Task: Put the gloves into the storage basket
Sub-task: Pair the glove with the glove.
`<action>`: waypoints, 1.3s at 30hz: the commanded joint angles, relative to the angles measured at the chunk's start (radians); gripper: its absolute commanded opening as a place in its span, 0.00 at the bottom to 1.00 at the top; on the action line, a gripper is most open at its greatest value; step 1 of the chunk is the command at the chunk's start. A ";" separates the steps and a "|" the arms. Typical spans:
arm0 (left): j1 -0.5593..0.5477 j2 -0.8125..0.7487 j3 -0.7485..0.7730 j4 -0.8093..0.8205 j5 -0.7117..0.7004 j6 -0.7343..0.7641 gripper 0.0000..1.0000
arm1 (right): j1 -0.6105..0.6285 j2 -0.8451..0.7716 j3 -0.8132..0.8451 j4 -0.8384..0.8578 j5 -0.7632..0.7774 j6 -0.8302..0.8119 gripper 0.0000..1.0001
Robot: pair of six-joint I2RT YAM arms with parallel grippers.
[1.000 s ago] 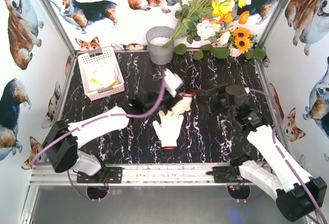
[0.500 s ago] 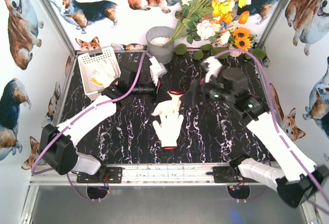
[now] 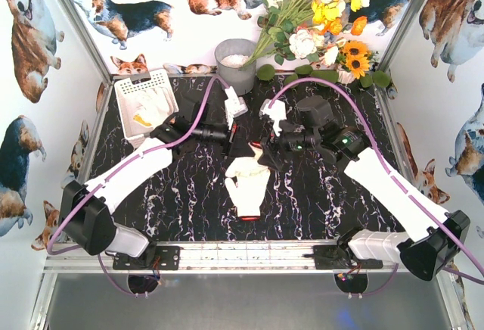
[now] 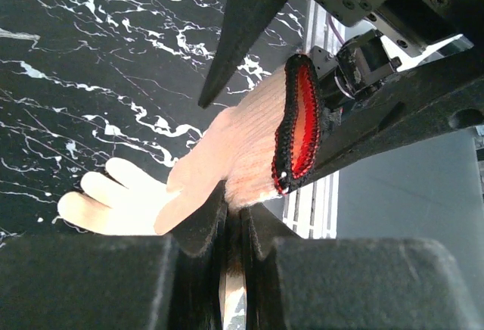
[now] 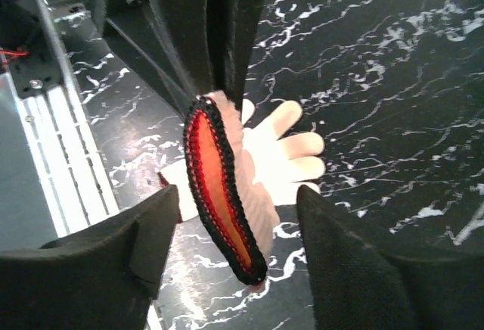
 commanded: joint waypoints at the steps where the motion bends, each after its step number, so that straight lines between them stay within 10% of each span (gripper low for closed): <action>1: 0.001 0.011 0.034 -0.003 0.061 0.000 0.00 | 0.000 0.027 0.073 0.007 -0.131 -0.008 0.57; 8: 0.004 0.006 0.053 -0.128 -0.027 0.089 0.05 | 0.000 0.059 0.100 0.050 -0.114 0.053 0.00; 11: 0.043 -0.040 0.019 -0.153 -0.154 0.112 0.55 | 0.000 0.065 0.101 0.049 -0.012 0.046 0.00; 17: 0.212 -0.175 -0.098 -0.022 -0.275 0.048 0.99 | -0.038 0.086 0.049 0.179 0.133 0.092 0.00; 30: 0.509 -0.310 -0.232 0.053 -0.547 -0.033 1.00 | -0.149 0.230 0.032 0.462 0.347 -0.050 0.00; 39: 0.509 -0.316 -0.247 0.066 -0.518 -0.030 1.00 | -0.131 0.401 -0.079 0.611 0.123 -0.073 0.00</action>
